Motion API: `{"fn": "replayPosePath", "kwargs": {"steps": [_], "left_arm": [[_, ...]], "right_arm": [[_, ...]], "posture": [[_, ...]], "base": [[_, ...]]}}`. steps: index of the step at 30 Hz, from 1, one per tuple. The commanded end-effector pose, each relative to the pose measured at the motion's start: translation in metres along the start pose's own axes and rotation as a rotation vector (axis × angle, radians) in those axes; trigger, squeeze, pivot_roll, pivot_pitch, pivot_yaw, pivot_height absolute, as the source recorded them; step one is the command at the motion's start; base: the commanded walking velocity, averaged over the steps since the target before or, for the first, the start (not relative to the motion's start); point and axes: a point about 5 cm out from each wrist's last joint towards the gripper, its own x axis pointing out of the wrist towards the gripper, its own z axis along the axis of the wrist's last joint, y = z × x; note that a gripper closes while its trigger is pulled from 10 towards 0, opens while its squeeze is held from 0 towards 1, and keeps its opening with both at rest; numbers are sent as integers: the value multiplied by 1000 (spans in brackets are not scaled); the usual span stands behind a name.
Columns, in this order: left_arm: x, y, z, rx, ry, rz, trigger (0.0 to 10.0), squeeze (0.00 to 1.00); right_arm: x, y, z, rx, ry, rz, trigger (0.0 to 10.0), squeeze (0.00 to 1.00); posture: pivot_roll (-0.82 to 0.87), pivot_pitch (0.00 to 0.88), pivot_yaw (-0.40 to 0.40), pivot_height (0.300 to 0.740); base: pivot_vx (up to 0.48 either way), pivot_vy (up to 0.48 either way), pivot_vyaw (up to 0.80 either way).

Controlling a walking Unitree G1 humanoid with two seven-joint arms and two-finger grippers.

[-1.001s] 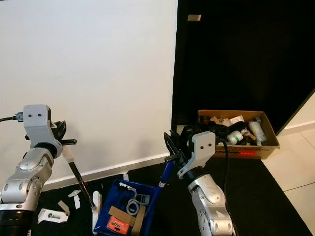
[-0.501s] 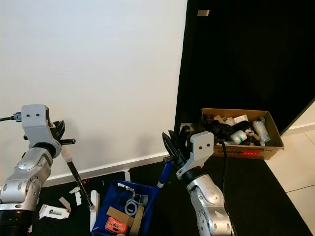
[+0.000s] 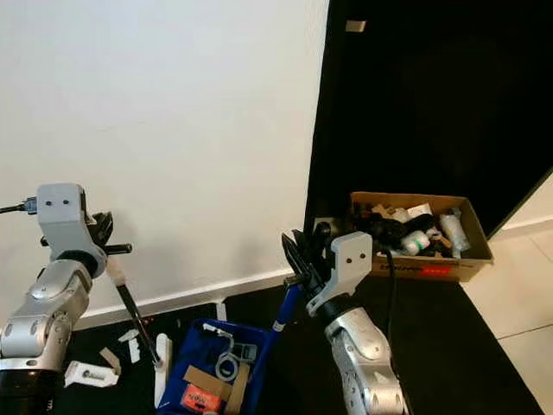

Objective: Sweep floor

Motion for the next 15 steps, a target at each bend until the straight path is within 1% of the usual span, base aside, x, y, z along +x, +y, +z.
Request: {"fn": "replayPosePath", "kwargs": {"steps": [1, 15], "left_arm": [[0, 1, -1, 9, -4, 14, 10000, 0], [-1, 2, -1, 7, -1, 19, 10000, 0]], "right_arm": [[0, 2, 7, 7, -37, 11, 10000, 0], [0, 2, 7, 7, -37, 13, 10000, 0]], "posture": [[13, 180, 118, 740], [13, 180, 118, 740]], "base": [[244, -412, 0], [264, -398, 0]]}}
